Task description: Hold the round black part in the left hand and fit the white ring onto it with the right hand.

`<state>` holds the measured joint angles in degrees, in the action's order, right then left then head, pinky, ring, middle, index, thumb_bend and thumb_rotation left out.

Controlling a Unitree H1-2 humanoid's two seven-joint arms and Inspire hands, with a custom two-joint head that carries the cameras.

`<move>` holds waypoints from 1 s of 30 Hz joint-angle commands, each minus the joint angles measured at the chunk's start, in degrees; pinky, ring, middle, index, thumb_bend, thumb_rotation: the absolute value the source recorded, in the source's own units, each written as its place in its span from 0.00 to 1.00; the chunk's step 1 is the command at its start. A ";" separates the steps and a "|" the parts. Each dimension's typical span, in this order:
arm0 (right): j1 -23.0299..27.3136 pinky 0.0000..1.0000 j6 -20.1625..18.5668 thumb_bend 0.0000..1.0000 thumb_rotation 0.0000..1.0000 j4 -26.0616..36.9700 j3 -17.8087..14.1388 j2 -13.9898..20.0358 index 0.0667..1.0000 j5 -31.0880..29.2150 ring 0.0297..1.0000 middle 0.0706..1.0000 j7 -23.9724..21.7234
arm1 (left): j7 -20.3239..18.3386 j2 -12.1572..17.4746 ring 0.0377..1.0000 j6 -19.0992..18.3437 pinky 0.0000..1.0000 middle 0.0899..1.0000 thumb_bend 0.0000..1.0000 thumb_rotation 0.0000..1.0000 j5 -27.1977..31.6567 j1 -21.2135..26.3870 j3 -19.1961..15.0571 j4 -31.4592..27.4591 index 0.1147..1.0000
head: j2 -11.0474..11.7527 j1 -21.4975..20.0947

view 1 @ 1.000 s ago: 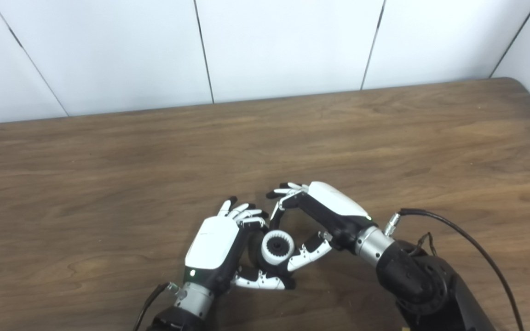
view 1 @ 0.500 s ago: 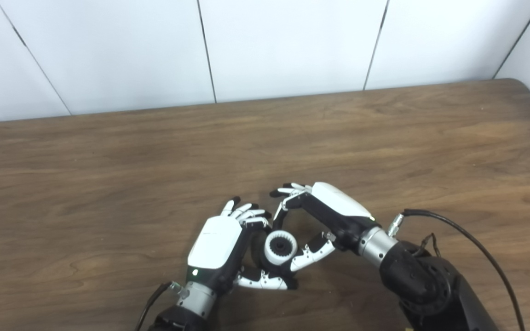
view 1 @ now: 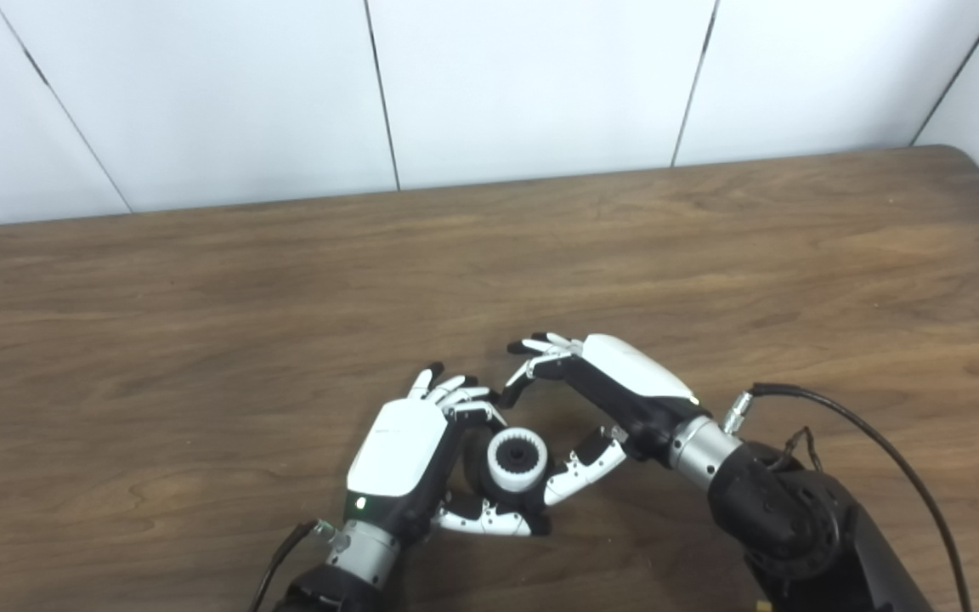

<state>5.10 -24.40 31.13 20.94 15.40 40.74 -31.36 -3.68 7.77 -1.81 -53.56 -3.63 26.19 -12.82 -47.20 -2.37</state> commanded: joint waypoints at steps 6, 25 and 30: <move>0.97 1.00 0.32 1.00 0.20 3.38 -1.95 1.59 0.66 0.58 0.97 0.90 -0.13 | -0.48 0.07 0.88 0.03 1.00 0.77 0.52 0.06 -0.13 0.45 -0.11 -0.01 0.42 | 0.23 -0.17; 0.12 0.98 -1.65 1.00 0.23 6.92 -7.45 3.34 0.67 -1.11 0.95 0.89 -0.52 | -4.83 -0.90 0.88 -3.65 0.99 0.80 0.92 0.26 4.05 0.40 -2.79 -1.90 0.66 | 0.84 -0.61; 0.04 0.98 -1.60 1.00 0.24 6.72 -7.86 3.22 0.67 -1.29 0.94 0.89 -0.26 | -5.54 -1.50 0.89 -4.51 0.99 0.82 1.00 0.31 4.80 0.55 -3.93 -2.35 0.77 | 0.92 -0.60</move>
<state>4.44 -26.40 36.02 13.77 18.71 39.68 -32.51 -8.76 6.12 -4.36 -49.01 -3.59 23.03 -14.41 -46.23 -2.90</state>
